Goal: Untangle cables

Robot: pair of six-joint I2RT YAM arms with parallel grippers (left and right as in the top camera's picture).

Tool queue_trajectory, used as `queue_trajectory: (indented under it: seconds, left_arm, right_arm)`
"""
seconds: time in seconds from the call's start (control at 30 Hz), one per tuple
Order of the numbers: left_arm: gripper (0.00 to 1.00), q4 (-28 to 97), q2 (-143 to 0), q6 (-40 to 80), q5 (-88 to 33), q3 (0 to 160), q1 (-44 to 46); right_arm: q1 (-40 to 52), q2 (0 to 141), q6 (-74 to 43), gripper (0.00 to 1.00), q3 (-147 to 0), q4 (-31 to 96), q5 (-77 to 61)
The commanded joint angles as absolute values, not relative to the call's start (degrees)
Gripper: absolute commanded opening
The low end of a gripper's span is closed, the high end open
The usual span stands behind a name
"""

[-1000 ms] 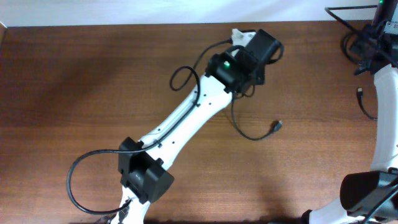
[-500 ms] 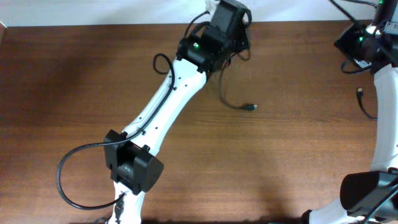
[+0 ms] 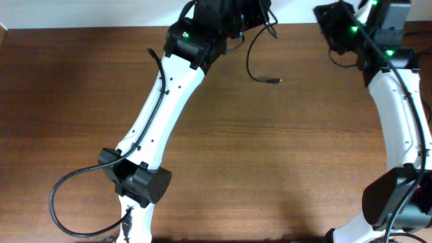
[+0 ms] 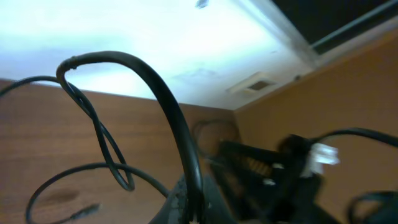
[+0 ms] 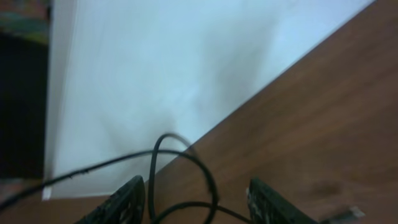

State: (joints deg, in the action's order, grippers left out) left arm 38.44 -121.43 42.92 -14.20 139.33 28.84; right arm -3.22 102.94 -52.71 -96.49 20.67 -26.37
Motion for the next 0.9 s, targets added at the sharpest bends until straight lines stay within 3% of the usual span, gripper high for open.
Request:
queue_trajectory:
  seconds: [0.0, 0.83, 0.87]
  left_arm:
    - [0.00, 38.20, -121.49, 43.05, -17.43, 143.41, 28.47]
    - [0.00, 39.22, -121.49, 43.03, -17.19, 149.69, 27.09]
    - [0.00, 39.24, -121.49, 43.03, -17.19, 149.69, 27.09]
  right_arm:
    - [-0.64, 103.55, -54.98, 0.54, -93.91, 15.90, -28.93]
    - [4.43, 105.91, -54.30, 0.54, -92.92, 8.91, -31.24]
    - [4.49, 105.91, -54.33, 0.50, -92.92, 8.67, -31.33]
